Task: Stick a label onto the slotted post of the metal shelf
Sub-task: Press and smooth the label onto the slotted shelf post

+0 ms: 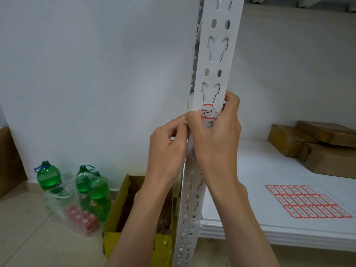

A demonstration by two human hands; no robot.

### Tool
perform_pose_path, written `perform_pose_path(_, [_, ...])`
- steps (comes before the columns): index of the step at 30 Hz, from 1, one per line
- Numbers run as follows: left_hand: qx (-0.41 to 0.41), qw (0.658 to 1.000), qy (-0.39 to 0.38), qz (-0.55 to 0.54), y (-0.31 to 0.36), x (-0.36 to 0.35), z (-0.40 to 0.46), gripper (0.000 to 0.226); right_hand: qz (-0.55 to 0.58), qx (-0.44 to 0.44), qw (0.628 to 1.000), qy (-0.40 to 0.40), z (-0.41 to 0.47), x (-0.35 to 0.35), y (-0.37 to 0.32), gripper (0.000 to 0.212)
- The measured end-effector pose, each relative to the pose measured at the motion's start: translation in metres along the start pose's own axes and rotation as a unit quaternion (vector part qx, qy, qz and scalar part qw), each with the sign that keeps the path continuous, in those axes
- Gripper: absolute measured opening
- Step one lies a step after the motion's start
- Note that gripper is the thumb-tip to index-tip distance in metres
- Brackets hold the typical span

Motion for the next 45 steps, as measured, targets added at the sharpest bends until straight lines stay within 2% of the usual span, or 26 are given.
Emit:
perform_pose_path(9, [0.005, 1.0, 0.001, 0.019, -0.001, 0.0, 0.0, 0.035, -0.072, -0.009, 0.997, -0.028, 0.008, 0.003, -0.004, 0.043])
perform_pose_path(19, [0.0, 1.0, 0.013, 0.02, -0.001, -0.001, -0.002, 0.035, -0.06, -0.013, 0.998, -0.028, 0.005, 0.004, -0.004, 0.044])
perform_pose_path(30, [-0.008, 1.0, 0.01, 0.012, -0.001, -0.001, -0.001, 0.038, -0.149, -0.005, 0.988, -0.031, 0.005, 0.005, -0.01, 0.04])
perform_pose_path(45, [-0.01, 1.0, 0.011, 0.021, 0.0, -0.002, -0.002, 0.038, -0.173, -0.011, 0.983, -0.051, 0.005, 0.006, -0.013, 0.038])
Point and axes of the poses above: each hand's wrist, its own z-axis towards the middle knuckle, its own x-axis out of the back of the hand, y = z × x, the point moved 2 cm from there along z, towards the middle knuckle, and after that the axes turned 12 degrees about -z, right-handed, at the moved point
